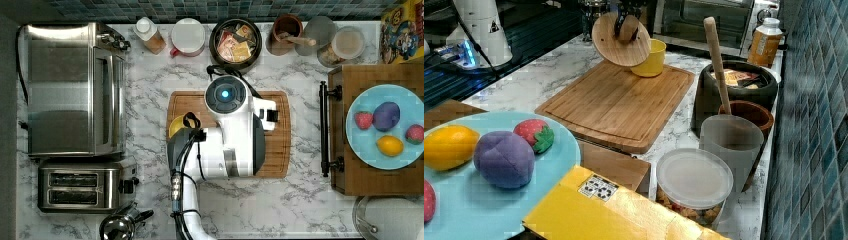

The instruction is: Place the lid on the board.

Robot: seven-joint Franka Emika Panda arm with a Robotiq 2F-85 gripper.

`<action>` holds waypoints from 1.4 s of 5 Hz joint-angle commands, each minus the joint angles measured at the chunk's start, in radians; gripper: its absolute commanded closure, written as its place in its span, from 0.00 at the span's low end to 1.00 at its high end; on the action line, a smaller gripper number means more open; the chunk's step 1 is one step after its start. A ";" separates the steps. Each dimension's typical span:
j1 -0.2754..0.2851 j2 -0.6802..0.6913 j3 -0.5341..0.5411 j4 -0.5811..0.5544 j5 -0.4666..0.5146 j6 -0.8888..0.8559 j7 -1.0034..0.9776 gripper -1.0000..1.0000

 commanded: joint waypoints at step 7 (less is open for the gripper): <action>-0.049 0.040 -0.065 -0.177 -0.367 0.393 0.379 0.00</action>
